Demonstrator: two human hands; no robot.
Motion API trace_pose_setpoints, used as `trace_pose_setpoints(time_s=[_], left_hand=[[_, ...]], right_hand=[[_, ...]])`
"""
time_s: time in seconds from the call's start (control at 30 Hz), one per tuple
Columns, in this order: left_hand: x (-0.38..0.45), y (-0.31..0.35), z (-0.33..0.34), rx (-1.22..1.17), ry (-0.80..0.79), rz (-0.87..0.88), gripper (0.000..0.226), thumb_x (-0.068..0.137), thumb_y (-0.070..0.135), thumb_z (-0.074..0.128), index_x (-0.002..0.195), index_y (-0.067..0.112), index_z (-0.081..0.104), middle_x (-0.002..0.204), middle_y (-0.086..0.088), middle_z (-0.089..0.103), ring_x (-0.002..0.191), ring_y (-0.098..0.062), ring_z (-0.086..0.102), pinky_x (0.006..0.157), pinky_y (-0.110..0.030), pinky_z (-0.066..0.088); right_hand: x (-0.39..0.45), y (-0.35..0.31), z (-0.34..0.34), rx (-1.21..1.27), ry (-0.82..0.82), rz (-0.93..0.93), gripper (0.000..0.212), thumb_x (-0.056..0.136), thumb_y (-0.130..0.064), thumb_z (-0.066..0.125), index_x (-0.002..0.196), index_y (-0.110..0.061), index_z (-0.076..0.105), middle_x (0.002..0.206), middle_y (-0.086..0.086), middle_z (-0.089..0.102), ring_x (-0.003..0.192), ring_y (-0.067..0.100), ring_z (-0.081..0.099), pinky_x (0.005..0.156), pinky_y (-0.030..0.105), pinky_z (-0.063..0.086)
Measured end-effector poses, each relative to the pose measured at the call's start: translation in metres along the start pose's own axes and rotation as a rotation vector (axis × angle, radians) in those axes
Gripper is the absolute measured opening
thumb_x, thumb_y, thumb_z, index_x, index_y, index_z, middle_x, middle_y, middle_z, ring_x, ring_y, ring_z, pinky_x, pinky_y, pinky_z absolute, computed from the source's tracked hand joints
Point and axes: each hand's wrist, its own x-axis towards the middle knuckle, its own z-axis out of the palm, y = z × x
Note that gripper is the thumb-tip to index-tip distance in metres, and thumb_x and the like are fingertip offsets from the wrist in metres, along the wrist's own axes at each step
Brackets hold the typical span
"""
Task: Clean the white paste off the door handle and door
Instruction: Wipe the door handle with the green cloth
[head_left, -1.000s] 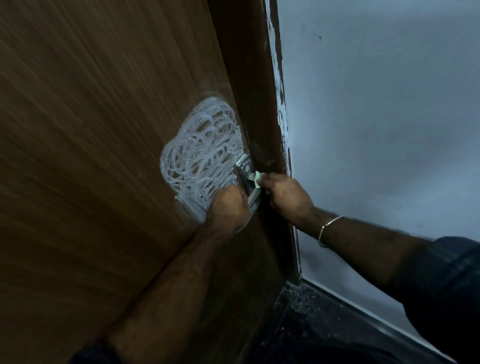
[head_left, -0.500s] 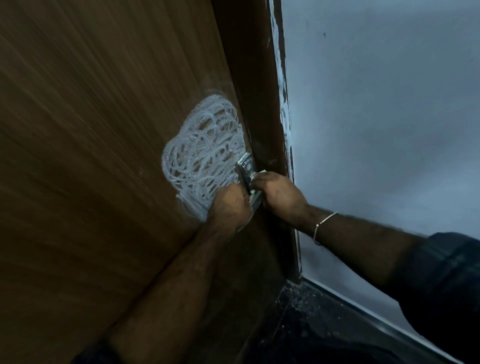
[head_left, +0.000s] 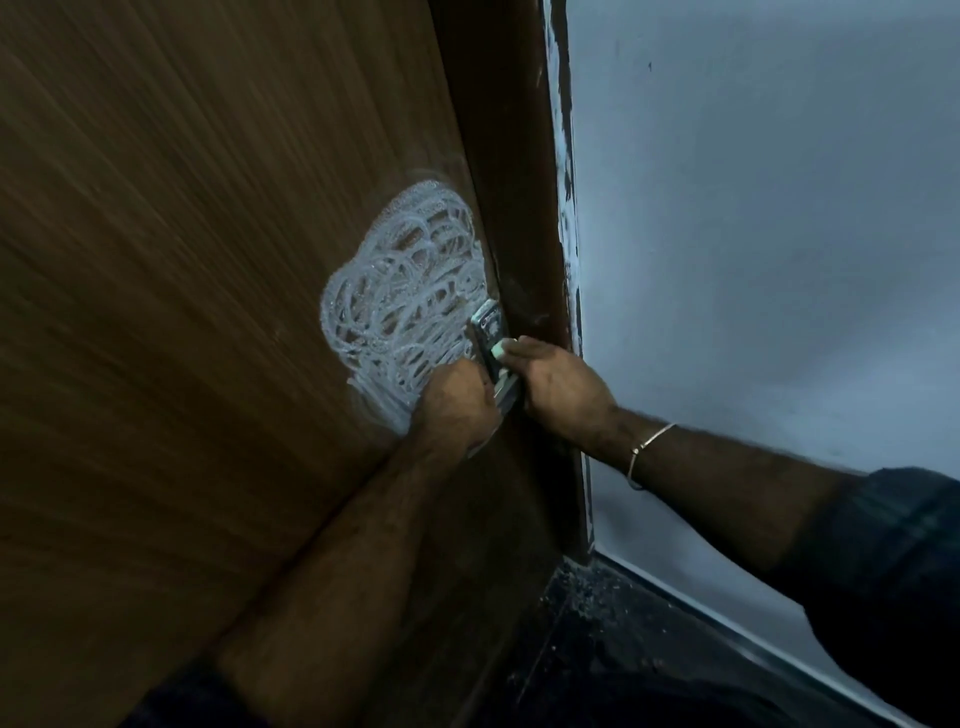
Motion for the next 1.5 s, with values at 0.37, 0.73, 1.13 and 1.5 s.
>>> trace_pose_setpoints(time_s=[0.37, 0.73, 1.13, 1.5], left_hand=[[0.0, 0.004, -0.001, -0.032, -0.016, -0.028, 0.019, 0.093, 0.012, 0.061, 0.109, 0.004, 0.07, 0.106, -0.012, 0.07, 0.101, -0.025, 0.066, 0.08, -0.033, 0.051], [-0.003, 0.004, 0.001, -0.046, 0.006, -0.021, 0.018, 0.094, 0.016, 0.063, 0.107, 0.006, 0.071, 0.104, -0.011, 0.071, 0.094, -0.021, 0.064, 0.076, -0.029, 0.048], [-0.003, -0.002, 0.003, -0.036, 0.03, 0.009, 0.016, 0.094, 0.012, 0.061, 0.103, 0.005, 0.073, 0.101, -0.011, 0.072, 0.089, -0.02, 0.065, 0.074, -0.028, 0.05], [-0.005, -0.006, 0.006, -0.063, 0.032, 0.023, 0.015, 0.097, 0.018, 0.06, 0.106, 0.011, 0.071, 0.101, -0.005, 0.07, 0.088, -0.015, 0.063, 0.072, -0.023, 0.042]], right_hand=[[0.01, 0.005, 0.004, 0.021, -0.09, 0.122, 0.053, 0.093, -0.011, 0.053, 0.145, -0.009, 0.045, 0.149, 0.012, 0.047, 0.134, 0.028, 0.049, 0.113, 0.035, 0.038], [0.01, -0.008, 0.028, 1.083, 0.238, 0.865, 0.028, 0.095, -0.026, 0.061, 0.12, -0.016, 0.068, 0.14, -0.006, 0.058, 0.129, 0.009, 0.053, 0.108, 0.024, 0.038], [0.018, -0.019, 0.018, 1.422, 0.481, 1.244, 0.015, 0.084, -0.007, 0.074, 0.098, -0.002, 0.075, 0.092, 0.009, 0.075, 0.077, 0.018, 0.069, 0.073, 0.028, 0.062], [-0.004, -0.043, 0.033, 2.272, 0.363, 1.074, 0.014, 0.101, -0.002, 0.044, 0.099, -0.004, 0.059, 0.097, 0.013, 0.064, 0.09, 0.021, 0.061, 0.096, 0.036, 0.048]])
